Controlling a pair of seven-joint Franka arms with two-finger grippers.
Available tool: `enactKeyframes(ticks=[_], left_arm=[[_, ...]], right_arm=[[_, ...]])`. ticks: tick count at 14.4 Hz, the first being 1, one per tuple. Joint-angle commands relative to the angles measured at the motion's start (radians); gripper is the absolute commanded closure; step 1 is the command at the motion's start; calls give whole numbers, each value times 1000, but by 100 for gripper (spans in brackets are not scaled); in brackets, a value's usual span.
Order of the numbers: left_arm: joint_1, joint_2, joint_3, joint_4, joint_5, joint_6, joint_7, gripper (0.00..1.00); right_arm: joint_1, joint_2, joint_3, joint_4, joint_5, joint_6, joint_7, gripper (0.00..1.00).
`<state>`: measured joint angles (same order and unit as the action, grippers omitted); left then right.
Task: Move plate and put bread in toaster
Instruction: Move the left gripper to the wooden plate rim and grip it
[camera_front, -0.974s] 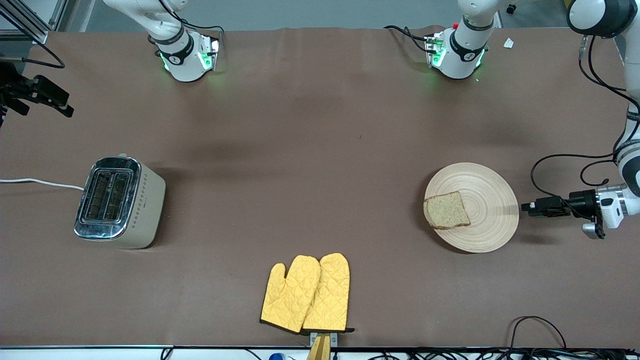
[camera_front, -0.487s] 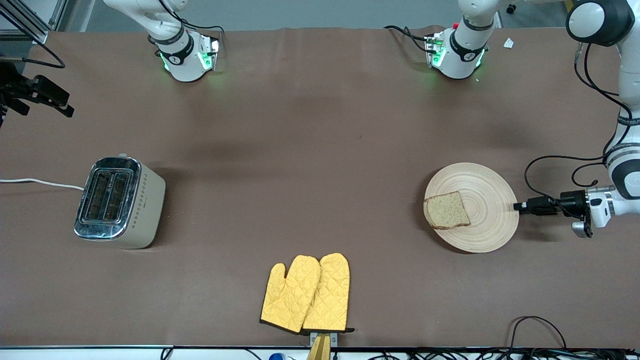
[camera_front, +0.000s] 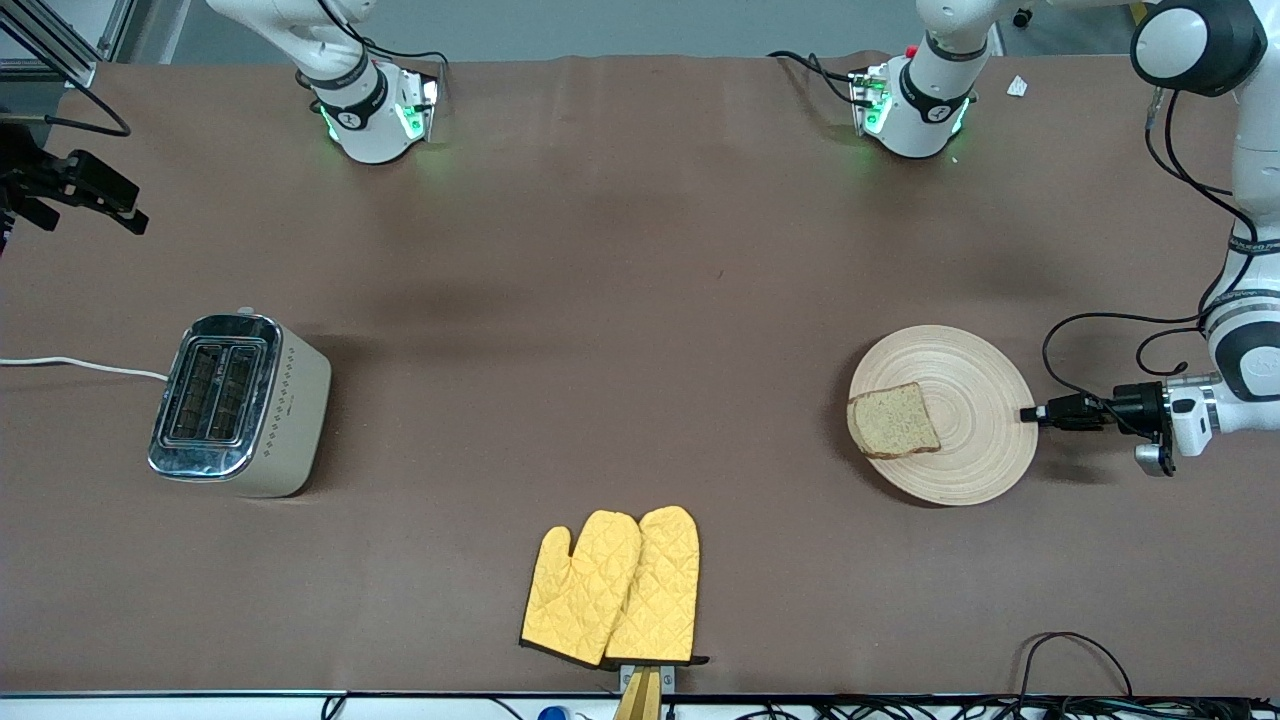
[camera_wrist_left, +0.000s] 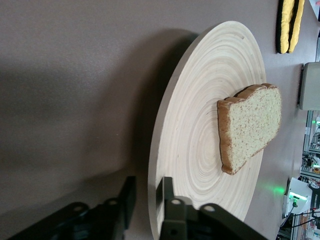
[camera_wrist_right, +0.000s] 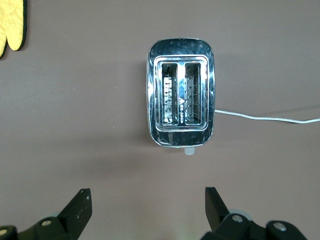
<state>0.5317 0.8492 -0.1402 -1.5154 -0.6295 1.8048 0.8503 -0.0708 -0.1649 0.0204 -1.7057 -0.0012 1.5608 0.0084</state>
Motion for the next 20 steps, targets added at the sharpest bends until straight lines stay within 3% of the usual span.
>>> enactKeyframes(ticks=[1, 6, 10, 15, 20], left_arm=[[4, 13, -4, 17, -19, -10, 20, 81], [-1, 14, -13, 18, -30, -34, 55, 98], [-1, 10, -68, 20, -30, -35, 56, 100], [5, -5, -228, 20, -53, -35, 23, 100], [-73, -6, -314, 18, -174, 23, -123, 100]], right_arm=[[3, -5, -3, -6, 4, -4, -7, 0], [2, -5, -3, -5, 4, -7, -7, 0], [11, 17, -3, 15, 3, -7, -28, 0], [25, 108, -2, 8, 6, 53, -7, 0], [141, 235, -2, -2, 13, 163, 235, 0]])
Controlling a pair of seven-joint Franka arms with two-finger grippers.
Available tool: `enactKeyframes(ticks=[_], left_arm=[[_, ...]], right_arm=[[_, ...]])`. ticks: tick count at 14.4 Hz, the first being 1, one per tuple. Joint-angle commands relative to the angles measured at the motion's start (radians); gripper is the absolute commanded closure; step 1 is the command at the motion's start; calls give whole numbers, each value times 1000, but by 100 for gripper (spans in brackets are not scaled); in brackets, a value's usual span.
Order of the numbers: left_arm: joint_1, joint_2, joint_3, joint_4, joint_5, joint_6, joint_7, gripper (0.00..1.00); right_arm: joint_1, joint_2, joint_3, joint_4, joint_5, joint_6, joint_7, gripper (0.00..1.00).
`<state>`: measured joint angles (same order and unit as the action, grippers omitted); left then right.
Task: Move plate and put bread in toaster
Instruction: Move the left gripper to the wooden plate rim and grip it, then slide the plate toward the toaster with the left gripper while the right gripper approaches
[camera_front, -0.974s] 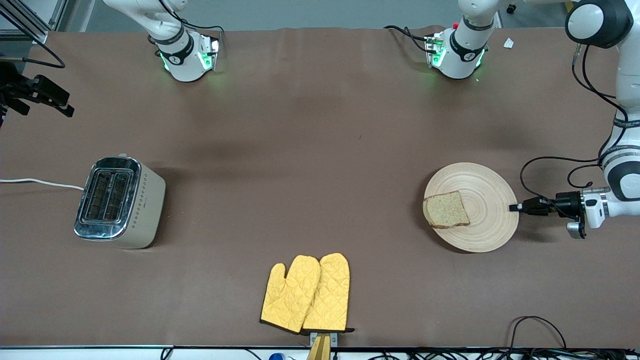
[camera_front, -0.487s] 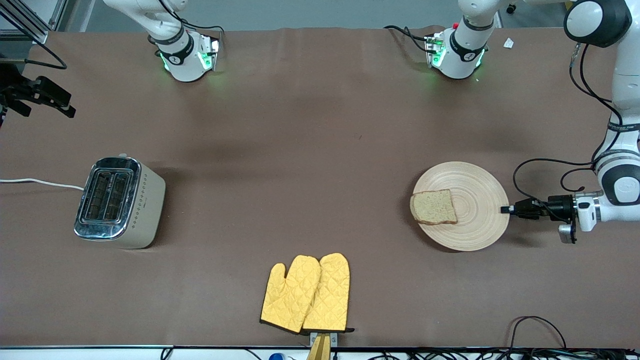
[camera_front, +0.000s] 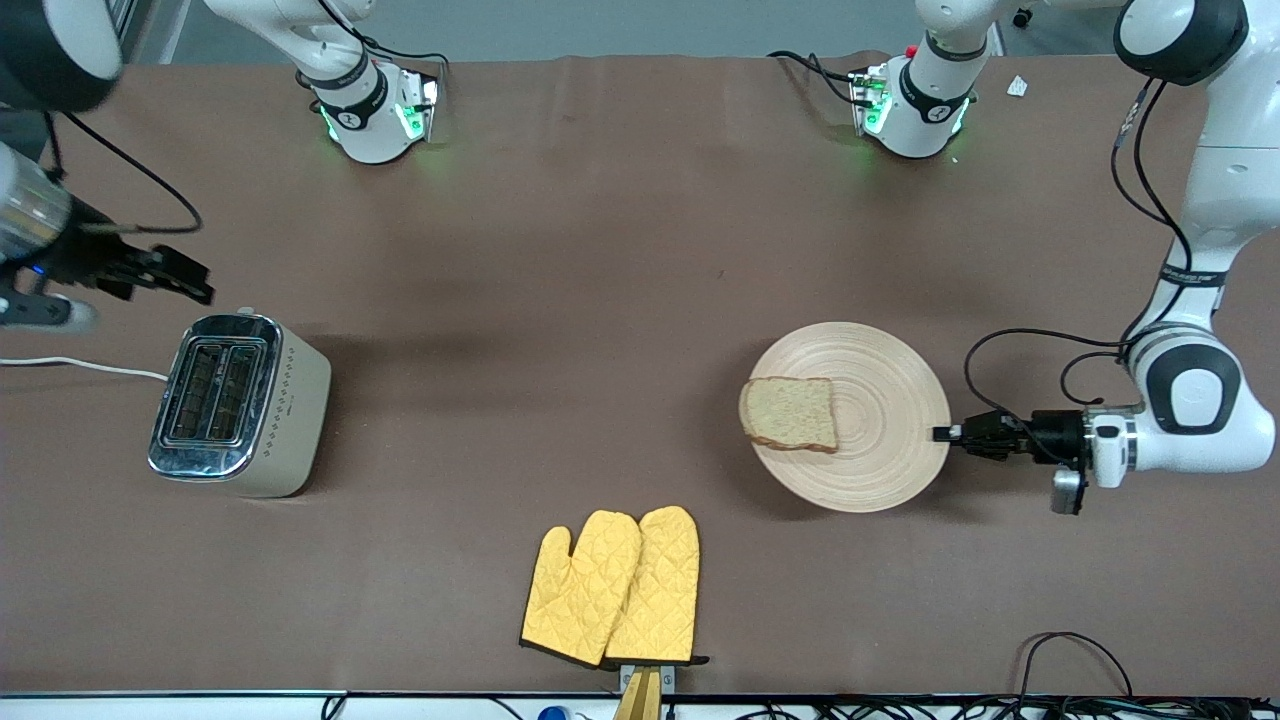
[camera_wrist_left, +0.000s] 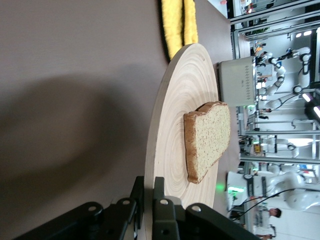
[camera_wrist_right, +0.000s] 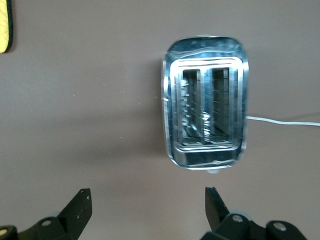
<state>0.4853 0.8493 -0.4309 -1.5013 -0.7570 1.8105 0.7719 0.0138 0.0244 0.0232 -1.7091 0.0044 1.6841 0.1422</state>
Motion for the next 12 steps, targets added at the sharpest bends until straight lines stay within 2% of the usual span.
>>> enactKeyframes(ticks=[1, 4, 6, 9, 12], left_arm=[[-52, -6, -34, 3, -56, 39, -68, 100], [-170, -3, -37, -19, -135, 133, -94, 99], [-235, -3, -37, -57, -211, 199, -92, 100], [-339, 2, -37, -95, -271, 324, -79, 100], [-427, 11, -37, -125, -399, 430, -33, 100]], right_arm=[[84, 69, -5, -7, 9, 77, 161, 0], [166, 158, -5, -12, 38, 189, 270, 0], [167, 225, -5, -9, 133, 267, 269, 4], [195, 285, -5, -9, 140, 339, 270, 4], [215, 342, -5, -10, 140, 413, 269, 5]])
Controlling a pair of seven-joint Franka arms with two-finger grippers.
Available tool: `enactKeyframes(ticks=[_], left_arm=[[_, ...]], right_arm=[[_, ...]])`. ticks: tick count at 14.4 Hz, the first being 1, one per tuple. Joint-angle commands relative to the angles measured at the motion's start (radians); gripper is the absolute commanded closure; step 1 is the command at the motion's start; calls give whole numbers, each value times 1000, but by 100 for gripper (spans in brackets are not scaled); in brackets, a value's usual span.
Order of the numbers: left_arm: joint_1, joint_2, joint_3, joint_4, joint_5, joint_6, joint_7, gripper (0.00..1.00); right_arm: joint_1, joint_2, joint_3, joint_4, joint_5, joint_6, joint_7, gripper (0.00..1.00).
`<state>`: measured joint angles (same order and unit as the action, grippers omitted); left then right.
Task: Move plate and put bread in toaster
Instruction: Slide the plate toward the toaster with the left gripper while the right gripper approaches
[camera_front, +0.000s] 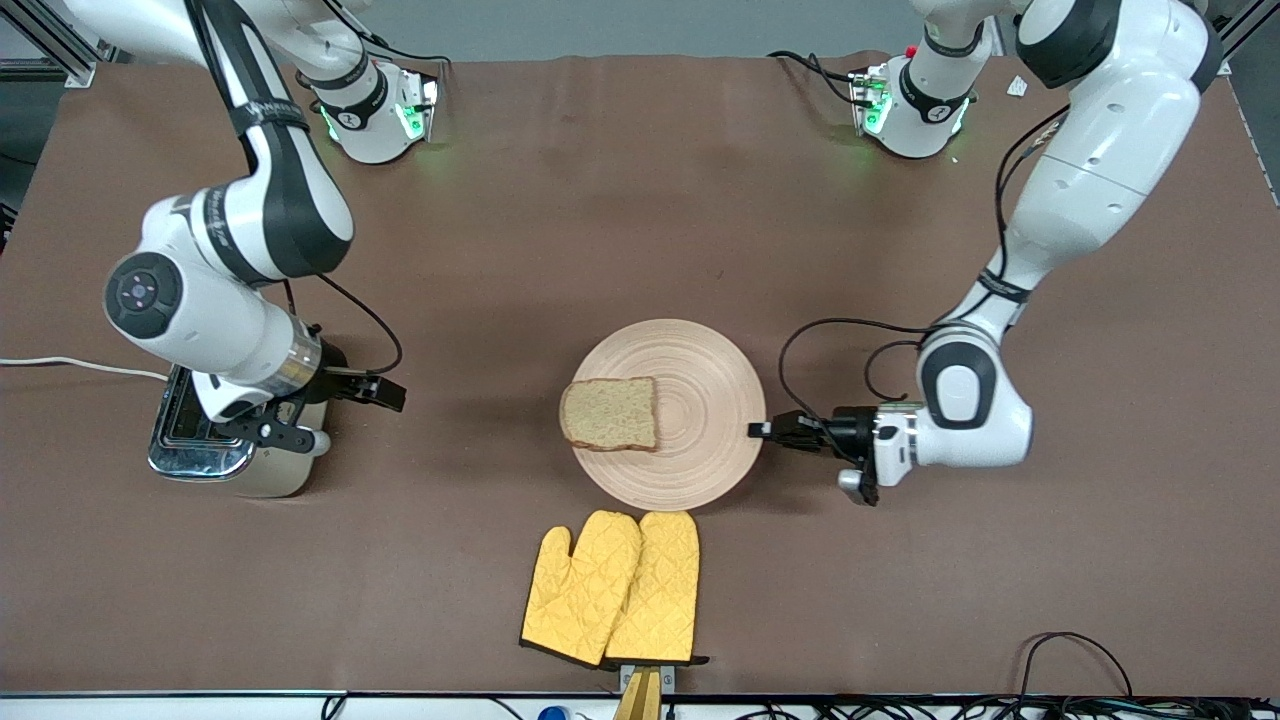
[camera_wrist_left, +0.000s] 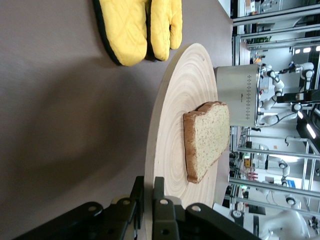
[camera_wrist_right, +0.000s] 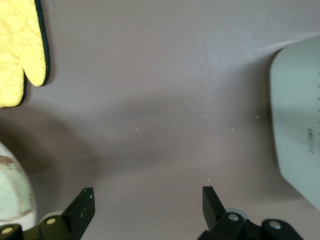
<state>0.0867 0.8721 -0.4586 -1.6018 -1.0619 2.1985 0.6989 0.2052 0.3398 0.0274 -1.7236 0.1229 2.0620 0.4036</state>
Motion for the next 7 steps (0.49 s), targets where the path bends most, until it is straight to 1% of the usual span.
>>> enactKeyframes(ticks=[1, 3, 4, 7], left_arm=[[-45, -9, -9, -30, -139, 76, 62, 100], [-97, 16, -8, -30, -237, 108, 121, 99], [-114, 36, -8, -27, -277, 124, 163, 99], [-154, 82, -8, -23, -395, 139, 290, 99]], right_arm=[[40, 50, -9, 4, 21, 53, 11, 5], [80, 77, -11, 1, 23, 72, 32, 6], [100, 82, -11, -23, 21, 96, 35, 6], [149, 82, -11, -148, 17, 260, 29, 5]])
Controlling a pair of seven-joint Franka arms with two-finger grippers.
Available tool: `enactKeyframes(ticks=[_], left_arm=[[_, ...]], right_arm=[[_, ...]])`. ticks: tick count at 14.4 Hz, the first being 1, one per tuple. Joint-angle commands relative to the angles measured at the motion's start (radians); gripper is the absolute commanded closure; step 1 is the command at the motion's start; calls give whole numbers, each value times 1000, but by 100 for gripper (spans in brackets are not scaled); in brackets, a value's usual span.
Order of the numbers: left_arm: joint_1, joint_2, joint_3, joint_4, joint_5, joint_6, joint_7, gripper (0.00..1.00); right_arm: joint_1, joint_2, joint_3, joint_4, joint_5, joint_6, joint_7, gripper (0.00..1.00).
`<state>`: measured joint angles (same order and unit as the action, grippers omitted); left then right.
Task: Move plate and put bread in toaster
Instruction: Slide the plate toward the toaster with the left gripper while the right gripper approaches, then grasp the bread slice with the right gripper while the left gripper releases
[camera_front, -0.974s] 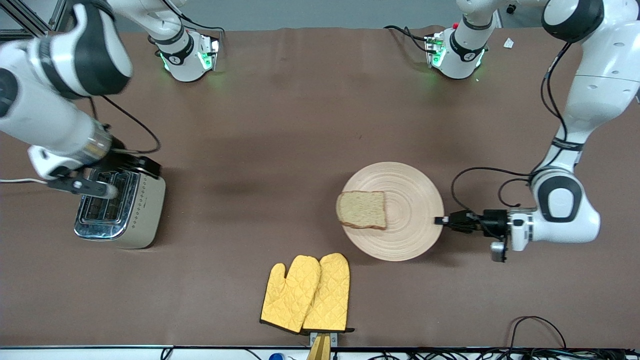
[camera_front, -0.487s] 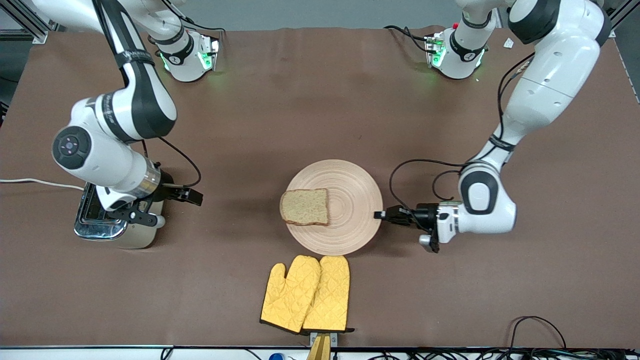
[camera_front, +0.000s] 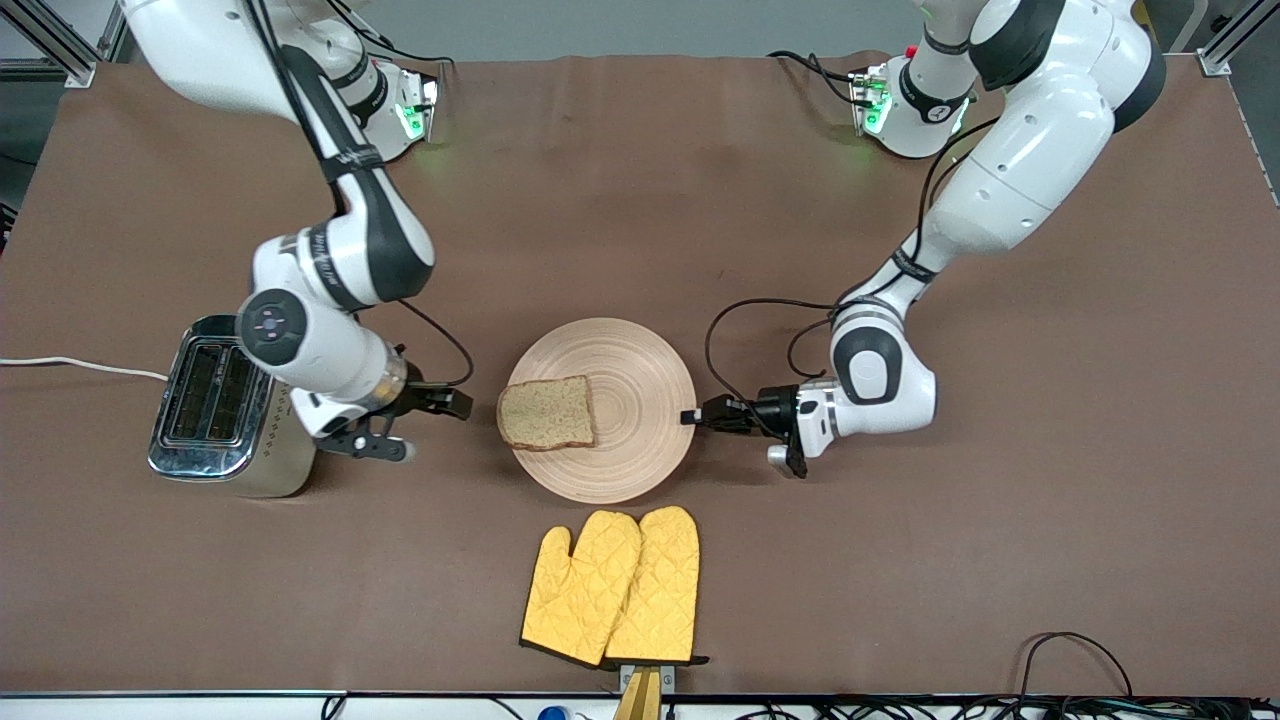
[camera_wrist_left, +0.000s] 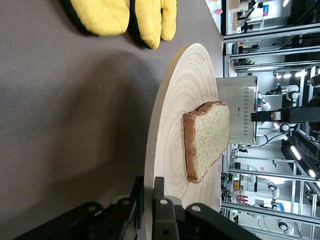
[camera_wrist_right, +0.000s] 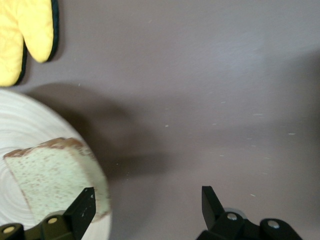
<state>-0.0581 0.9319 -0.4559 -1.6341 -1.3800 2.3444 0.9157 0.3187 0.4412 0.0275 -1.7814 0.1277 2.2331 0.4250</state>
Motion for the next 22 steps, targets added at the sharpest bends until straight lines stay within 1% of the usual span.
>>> enactKeyframes(ticks=[1, 3, 6, 7, 8, 9, 10, 11, 12, 17, 19, 21, 22], left_arm=[[-23, 33, -6, 11, -100, 4, 93, 99], [-40, 42, -6, 13, -125, 30, 107, 98], [-45, 45, -6, 10, -131, 50, 106, 96], [-46, 45, -6, 8, -131, 73, 106, 91], [-60, 44, -6, 10, -131, 88, 98, 88], [-71, 44, -6, 11, -131, 108, 92, 73], [-72, 44, -6, 14, -131, 131, 89, 53], [-72, 41, -6, 14, -131, 139, 71, 33], [-72, 36, -6, 14, -131, 141, 49, 0], [-69, -22, -1, 14, -103, 145, -119, 0], [-49, -53, 0, 14, -35, 145, -210, 0], [-8, -111, 6, 14, 76, 145, -344, 0], [10, -137, 8, 14, 134, 145, -413, 0]], right_arm=[[45, -16, -11, -111, 12, 118, 8, 5], [57, -7, -11, -139, 12, 158, 8, 5], [68, 8, -11, -138, 6, 164, 3, 6], [72, 10, -11, -138, 6, 168, 3, 7], [77, 10, -11, -138, 6, 168, 3, 11], [77, 10, -11, -138, 7, 168, 5, 18], [77, 16, -11, -135, 7, 168, 5, 25], [76, 21, -11, -133, 7, 169, 5, 30], [76, 25, -11, -128, 7, 172, 6, 34], [83, 70, -9, -127, 13, 243, 17, 37], [95, 82, -11, -125, 16, 258, 17, 41], [95, 82, -11, -121, 16, 253, 17, 66], [97, 82, -9, -121, 18, 252, 21, 83]])
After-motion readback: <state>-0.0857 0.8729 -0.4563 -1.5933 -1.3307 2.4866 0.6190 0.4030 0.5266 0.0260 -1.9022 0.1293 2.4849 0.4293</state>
